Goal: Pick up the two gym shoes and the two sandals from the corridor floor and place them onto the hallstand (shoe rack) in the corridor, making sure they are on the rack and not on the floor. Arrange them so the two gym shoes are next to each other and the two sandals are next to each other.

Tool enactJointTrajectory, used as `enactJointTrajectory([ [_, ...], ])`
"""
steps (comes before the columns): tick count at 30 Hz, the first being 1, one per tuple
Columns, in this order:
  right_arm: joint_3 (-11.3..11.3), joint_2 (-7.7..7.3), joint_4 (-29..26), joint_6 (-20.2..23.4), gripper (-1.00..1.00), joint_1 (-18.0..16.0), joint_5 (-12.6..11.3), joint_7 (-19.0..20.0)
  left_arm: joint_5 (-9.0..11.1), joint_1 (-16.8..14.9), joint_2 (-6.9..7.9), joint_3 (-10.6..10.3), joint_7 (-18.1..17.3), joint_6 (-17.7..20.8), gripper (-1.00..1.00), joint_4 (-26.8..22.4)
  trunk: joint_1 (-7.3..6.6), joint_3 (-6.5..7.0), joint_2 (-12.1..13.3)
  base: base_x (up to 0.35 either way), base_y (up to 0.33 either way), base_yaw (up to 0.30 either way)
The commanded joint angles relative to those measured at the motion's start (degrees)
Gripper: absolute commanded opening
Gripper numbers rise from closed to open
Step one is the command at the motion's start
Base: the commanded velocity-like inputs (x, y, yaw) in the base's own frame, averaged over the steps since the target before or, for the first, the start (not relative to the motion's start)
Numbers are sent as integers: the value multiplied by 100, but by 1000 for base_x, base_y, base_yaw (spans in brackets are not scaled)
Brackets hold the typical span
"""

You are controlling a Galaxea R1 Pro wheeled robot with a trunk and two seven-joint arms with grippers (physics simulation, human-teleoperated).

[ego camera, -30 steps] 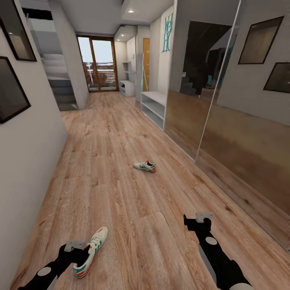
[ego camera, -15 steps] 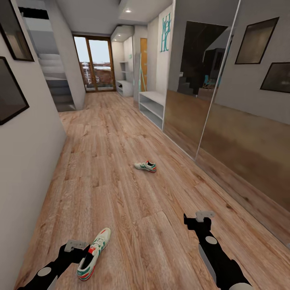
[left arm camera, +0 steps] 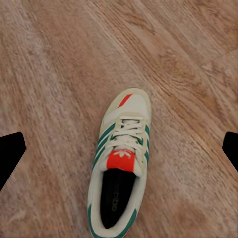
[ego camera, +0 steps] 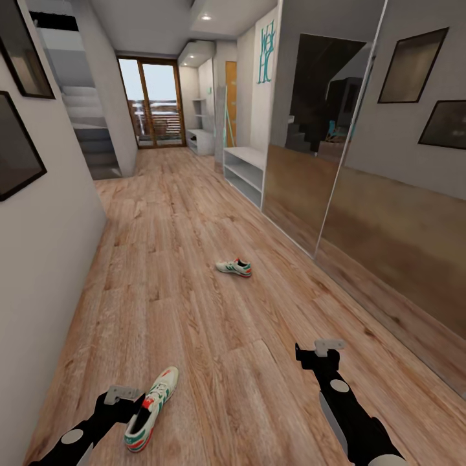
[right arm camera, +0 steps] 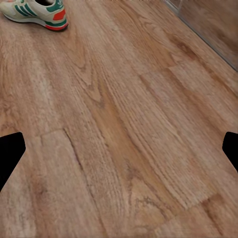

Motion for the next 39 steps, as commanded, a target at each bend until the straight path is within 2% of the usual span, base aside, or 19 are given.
enactJointTrajectory([
  [1, 9, -2, -1, 2, 100, -2, 17, -24, -56, -4, -4, 49, -33, -24, 100, 4, 0, -5, -2, 71, 82, 0],
  [10, 8, -8, -1, 2, 100, -2, 17, -24, -56, -4, -7, 49, -33, -24, 100, 4, 0, -4, -2, 101, 179, -39],
  [22, 8, -6, -1, 2, 100, -2, 17, -24, -56, -4, -15, 49, -33, -24, 100, 4, 0, 13, -2, 86, 243, -214],
  [39, 8, -3, -7, 2, 100, -2, 17, -24, -64, 3, -24, 49, -33, -32, 100, 6, 0, 18, -2, 8, 31, -37],
])
